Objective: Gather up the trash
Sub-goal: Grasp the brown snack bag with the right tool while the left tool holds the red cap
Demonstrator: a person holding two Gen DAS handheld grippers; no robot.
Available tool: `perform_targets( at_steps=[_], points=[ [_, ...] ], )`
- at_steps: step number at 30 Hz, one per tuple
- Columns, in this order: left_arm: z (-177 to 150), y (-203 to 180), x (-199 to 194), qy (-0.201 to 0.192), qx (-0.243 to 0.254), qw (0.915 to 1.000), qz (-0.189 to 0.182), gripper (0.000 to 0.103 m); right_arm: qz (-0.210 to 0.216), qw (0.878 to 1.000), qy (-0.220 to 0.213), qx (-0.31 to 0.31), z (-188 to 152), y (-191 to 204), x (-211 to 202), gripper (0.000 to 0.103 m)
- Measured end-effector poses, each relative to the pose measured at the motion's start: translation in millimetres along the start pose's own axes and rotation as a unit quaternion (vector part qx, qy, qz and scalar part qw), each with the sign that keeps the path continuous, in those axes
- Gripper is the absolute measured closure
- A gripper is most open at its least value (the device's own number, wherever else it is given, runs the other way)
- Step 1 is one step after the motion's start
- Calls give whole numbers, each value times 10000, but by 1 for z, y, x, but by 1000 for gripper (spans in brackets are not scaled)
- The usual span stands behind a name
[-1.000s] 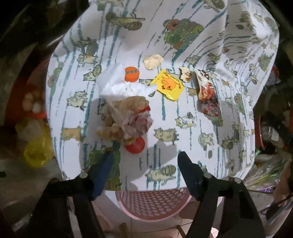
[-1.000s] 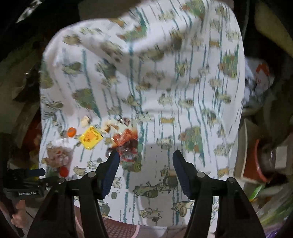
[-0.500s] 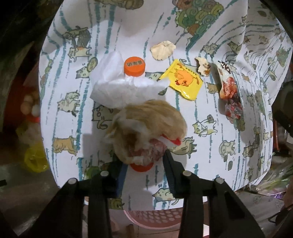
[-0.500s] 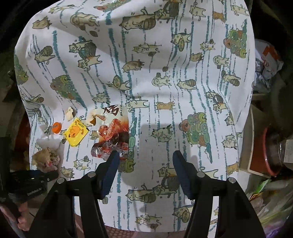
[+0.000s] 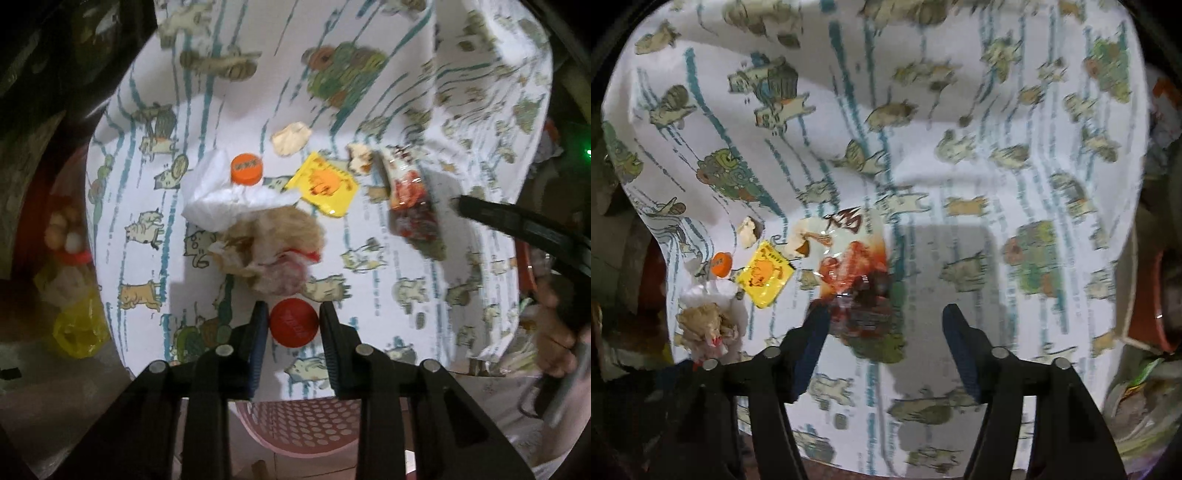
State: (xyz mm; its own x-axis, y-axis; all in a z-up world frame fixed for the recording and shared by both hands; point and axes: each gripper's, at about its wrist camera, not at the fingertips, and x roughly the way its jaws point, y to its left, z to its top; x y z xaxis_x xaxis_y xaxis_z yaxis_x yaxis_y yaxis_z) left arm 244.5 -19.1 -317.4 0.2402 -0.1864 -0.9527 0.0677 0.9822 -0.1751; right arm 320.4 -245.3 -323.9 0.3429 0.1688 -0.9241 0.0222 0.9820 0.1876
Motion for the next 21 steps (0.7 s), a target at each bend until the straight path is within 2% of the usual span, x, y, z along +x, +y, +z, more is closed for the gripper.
perform_targets(
  at_steps=[5, 10, 15, 19, 21],
  points=[
    [2, 13, -15, -273, -117, 9995, -78, 77, -63, 9995, 258, 146, 8, 16, 32, 28],
    [5, 35, -29, -536, -304, 9980, 104, 77, -348, 9985, 381, 154, 8, 30, 58, 26],
    [4, 40, -36, -742, -236, 9963, 373, 77, -574, 9974, 427, 91, 7, 37, 69, 20],
    [4, 40, -35, -763, -244, 9960, 394, 77, -815, 9952, 459, -275, 2, 53, 75, 20],
    [5, 40, -35, -759, -281, 9961, 349, 77, -759, 9949, 414, -527, -3, 62, 73, 32]
  ],
)
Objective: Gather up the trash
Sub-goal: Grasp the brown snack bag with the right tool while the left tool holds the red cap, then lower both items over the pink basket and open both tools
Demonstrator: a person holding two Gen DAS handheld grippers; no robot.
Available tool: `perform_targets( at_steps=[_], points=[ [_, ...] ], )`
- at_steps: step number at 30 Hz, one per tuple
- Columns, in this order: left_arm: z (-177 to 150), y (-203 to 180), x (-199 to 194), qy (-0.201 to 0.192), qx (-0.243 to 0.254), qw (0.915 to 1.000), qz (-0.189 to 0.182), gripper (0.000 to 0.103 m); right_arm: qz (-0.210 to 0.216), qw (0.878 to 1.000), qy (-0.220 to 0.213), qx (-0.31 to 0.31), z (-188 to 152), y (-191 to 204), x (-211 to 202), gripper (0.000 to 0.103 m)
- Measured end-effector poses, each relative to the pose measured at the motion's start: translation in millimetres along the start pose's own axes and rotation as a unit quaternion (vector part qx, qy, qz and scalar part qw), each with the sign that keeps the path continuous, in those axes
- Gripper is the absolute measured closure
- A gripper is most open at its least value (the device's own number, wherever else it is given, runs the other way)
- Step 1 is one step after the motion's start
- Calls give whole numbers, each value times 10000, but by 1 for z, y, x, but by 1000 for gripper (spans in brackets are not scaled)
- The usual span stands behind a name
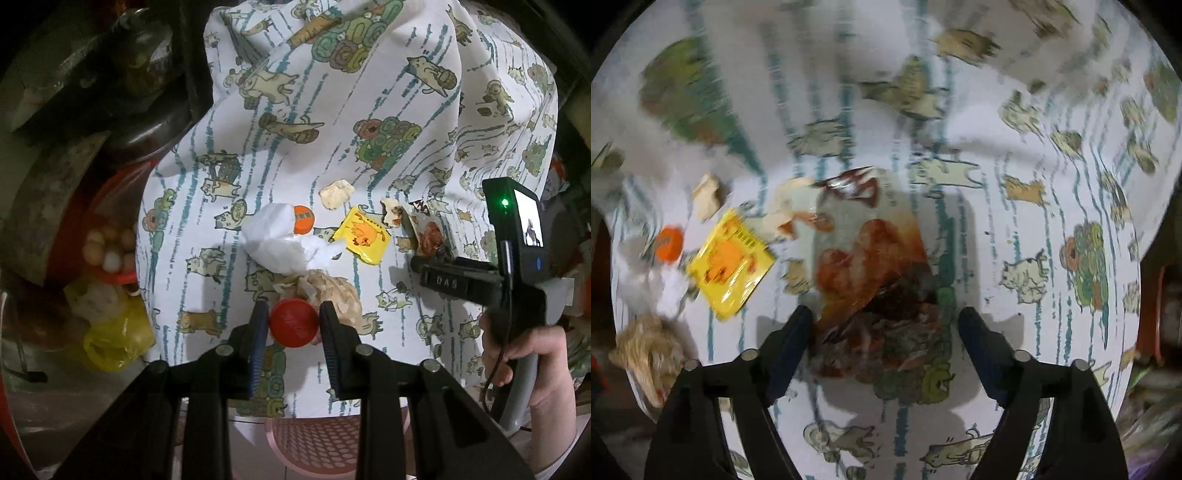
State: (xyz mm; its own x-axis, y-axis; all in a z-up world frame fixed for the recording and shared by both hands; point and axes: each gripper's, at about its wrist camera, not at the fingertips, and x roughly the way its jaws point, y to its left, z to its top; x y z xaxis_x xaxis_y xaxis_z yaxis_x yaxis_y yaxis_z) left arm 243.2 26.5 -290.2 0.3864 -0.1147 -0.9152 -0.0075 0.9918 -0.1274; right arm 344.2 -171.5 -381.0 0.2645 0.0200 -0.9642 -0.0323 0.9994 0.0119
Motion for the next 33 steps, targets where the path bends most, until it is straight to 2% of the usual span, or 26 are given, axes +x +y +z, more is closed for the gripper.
perform_targets(
  at_steps=[5, 9, 14, 19, 22, 23, 25, 28, 31, 33],
  points=[
    [-1, -3, -5, -67, -5, 10000, 19, 77, 91, 9995, 181, -224, -12, 11, -6, 34],
    [-3, -5, -10, -150, 54, 9999, 44, 77, 513, 9984, 229, 9, -19, 5, -19, 38],
    [-6, -7, -14, -192, 97, 9998, 51, 77, 462, 9989, -67, 53, -28, -1, -43, 38],
    [-9, -9, -18, -233, 126, 9996, 37, 77, 633, 9976, -260, 138, -35, -10, -61, 44],
    [-10, -10, -24, -295, 159, 9994, 37, 77, 627, 9971, -406, 119, -45, -17, -78, 64],
    [-11, -9, -28, -328, 163, 9993, 8, 77, 696, 9966, -434, 124, -49, -27, -78, 67],
    [-13, -10, -36, -432, 233, 9988, 36, 77, 797, 9951, -566, 116, -54, -26, -90, 67],
    [-13, -10, -46, -587, 244, 9979, 103, 77, 699, 9936, -874, -178, -53, -29, -110, 67],
    [-14, -10, -57, -596, 109, 9982, -16, 77, 892, 9918, -912, -85, -56, -36, -123, 67],
    [-17, -16, -71, -734, 193, 9971, 63, 77, 1109, 9895, -926, 69, -64, -42, -136, 67]
  ],
)
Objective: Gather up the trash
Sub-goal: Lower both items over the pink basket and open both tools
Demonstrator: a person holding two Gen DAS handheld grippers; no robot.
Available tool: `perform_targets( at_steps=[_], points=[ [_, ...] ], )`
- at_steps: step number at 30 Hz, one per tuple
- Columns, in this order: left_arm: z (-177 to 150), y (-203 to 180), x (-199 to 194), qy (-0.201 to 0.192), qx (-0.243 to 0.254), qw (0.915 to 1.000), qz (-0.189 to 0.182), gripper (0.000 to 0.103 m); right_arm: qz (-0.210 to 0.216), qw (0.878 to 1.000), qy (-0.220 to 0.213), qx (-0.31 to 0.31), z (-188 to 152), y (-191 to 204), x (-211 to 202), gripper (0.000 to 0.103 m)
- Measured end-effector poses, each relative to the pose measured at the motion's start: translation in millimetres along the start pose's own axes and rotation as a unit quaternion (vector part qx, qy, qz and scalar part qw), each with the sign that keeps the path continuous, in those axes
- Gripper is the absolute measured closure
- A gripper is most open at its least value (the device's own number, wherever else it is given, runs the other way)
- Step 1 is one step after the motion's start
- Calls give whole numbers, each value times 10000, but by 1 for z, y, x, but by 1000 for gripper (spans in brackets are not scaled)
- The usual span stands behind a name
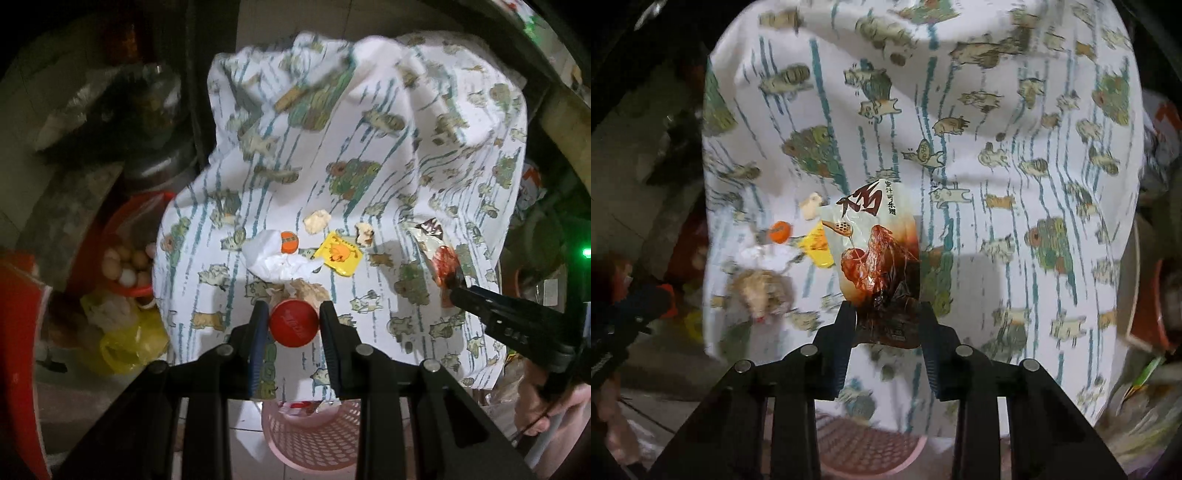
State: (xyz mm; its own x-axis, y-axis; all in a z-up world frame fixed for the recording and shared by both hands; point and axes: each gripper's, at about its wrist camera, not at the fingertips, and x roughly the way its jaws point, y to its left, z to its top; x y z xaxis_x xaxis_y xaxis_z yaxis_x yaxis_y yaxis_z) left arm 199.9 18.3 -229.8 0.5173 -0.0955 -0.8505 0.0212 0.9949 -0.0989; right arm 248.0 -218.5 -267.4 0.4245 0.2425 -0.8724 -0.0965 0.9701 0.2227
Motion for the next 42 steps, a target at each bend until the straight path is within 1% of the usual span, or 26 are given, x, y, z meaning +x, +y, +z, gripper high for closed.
perform_targets(
  at_steps=[2, 3, 6, 8, 10, 12, 15, 17, 22, 24, 27, 30, 33, 36, 40, 42],
  points=[
    [-3, -11, -21, -262, 224, 9993, 118, 77, 116, 9998, -167, 42, -6, 3, -22, 67],
    [-5, -16, -34, -367, 271, 9989, 51, 77, 175, 9995, -256, 36, -10, 5, -33, 67],
    [-14, -21, -59, -529, 151, 9983, -199, 77, 418, 9978, -492, 154, -24, 9, -66, 67],
    [-21, -23, -69, -610, 72, 9979, -223, 77, 498, 9969, -571, 229, -36, 12, -81, 67],
    [-32, -24, -73, -575, 19, 9980, -247, 77, 534, 9967, -563, 239, -50, 16, -87, 66],
    [-42, -24, -68, -426, 5, 9985, -330, 77, 533, 9972, -486, 196, -62, 19, -86, 66],
    [-57, -23, -51, -158, 9, 9993, -325, 77, 525, 9984, -146, 159, -81, 20, -68, 66],
    [-67, -20, -32, 116, -19, 9996, -275, 77, 529, 9984, 102, 161, -90, 20, -55, 66],
    [-83, -11, -2, 704, -138, 9964, -454, 77, 461, 9958, 778, -156, -116, 32, -22, 65],
    [-86, -9, 6, 837, -157, 9954, -431, 77, 454, 9930, 1045, -314, -127, 38, -10, 64],
    [-88, -8, 10, 869, -149, 9955, -343, 77, 408, 9867, 1485, -524, -148, 47, 11, 64],
    [-89, -8, 17, 956, -167, 9946, -364, 77, 354, 9795, 1876, -647, -165, 51, 33, 63],
    [-93, -9, 26, 1069, -145, 9936, -339, 77, 255, 9756, 2097, -589, -174, 51, 53, 63],
    [-97, -11, 39, 1247, -148, 9914, -361, 77, -26, 9758, 2111, -564, -179, 46, 80, 63],
    [-106, -14, 52, 1483, -190, 9879, -414, 77, -142, 9760, 2136, -411, -184, 37, 111, 63],
    [-110, -16, 58, 1608, -163, 9859, -437, 77, -171, 9762, 2135, -344, -187, 32, 123, 59]
  ],
)
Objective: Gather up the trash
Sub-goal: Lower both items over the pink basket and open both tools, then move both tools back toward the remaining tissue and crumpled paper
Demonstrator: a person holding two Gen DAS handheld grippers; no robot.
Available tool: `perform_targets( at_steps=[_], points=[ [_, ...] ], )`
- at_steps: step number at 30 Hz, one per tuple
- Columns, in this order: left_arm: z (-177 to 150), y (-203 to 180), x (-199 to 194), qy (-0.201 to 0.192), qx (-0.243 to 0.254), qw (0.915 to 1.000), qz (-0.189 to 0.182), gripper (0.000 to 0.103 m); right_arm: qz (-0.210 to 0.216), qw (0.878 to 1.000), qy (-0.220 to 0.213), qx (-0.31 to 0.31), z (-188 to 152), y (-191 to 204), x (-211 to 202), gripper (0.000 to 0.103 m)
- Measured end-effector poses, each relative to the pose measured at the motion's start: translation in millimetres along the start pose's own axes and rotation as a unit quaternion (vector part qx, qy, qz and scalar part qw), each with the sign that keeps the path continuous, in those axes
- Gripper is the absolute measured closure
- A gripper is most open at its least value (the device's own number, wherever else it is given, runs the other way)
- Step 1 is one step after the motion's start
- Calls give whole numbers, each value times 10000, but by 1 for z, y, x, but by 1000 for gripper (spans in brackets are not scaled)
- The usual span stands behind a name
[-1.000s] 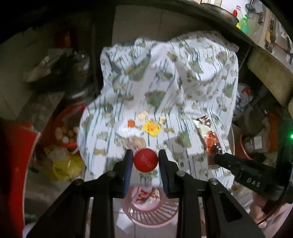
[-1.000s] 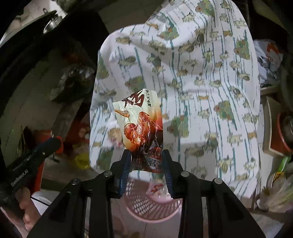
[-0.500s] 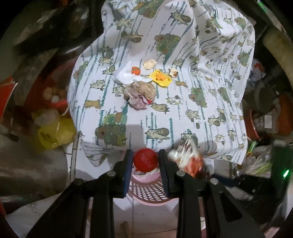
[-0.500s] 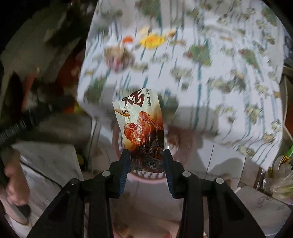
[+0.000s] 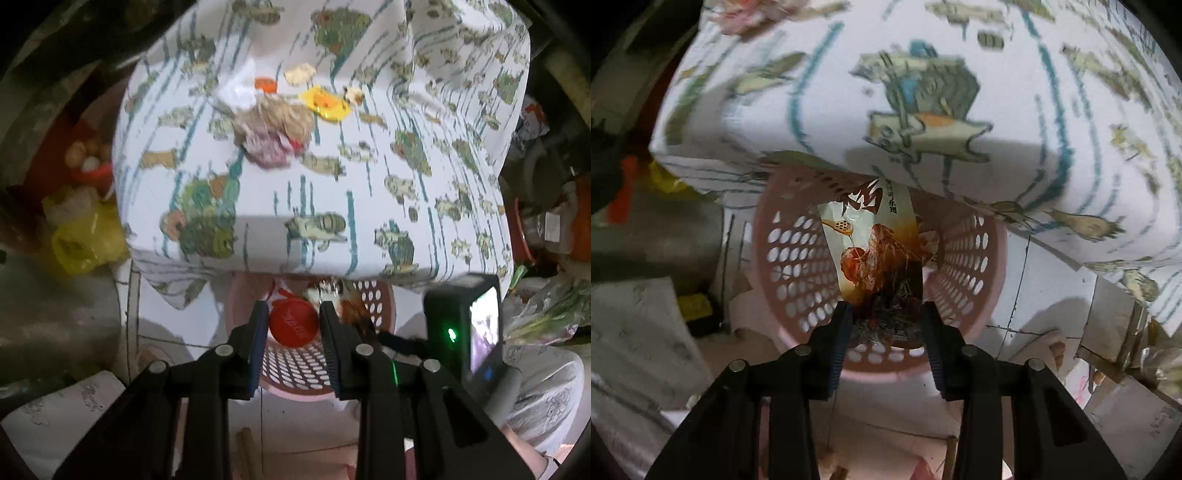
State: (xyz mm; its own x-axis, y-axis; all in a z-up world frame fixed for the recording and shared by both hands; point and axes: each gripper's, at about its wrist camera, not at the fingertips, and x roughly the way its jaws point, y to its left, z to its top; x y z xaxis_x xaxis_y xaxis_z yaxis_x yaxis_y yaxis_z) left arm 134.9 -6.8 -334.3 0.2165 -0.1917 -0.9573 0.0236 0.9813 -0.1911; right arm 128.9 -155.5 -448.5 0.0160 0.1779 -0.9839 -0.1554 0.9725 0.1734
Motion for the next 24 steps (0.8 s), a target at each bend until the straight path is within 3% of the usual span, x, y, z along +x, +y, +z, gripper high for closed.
perform_targets(
  at_steps=[6, 16, 17, 20, 22, 23, 24],
  points=[
    [-4, 3, 22, 338, -143, 9993, -39, 77, 81, 9994, 82, 326, 10, -8, 28, 43],
    [-9, 5, 63, 711, -300, 9970, -18, 77, 301, 9960, -162, 822, 11, -30, 17, 39],
    [-9, 5, 67, 739, -326, 9967, -28, 75, 321, 9954, -187, 884, 10, -32, 15, 39],
    [-9, 8, 77, 800, -431, 9959, -22, 46, 334, 9929, -287, 1106, 7, -36, 8, 39],
    [-8, 9, 79, 806, -404, 9959, 107, 40, 377, 9913, -360, 1204, 4, -41, 2, 48],
    [-8, 8, 79, 834, -353, 9957, 185, 40, 426, 9914, -365, 1183, 4, -42, -1, 60],
    [-8, 8, 78, 830, -304, 9958, 235, 40, 471, 9918, -343, 1136, 4, -43, -1, 65]
  ],
)
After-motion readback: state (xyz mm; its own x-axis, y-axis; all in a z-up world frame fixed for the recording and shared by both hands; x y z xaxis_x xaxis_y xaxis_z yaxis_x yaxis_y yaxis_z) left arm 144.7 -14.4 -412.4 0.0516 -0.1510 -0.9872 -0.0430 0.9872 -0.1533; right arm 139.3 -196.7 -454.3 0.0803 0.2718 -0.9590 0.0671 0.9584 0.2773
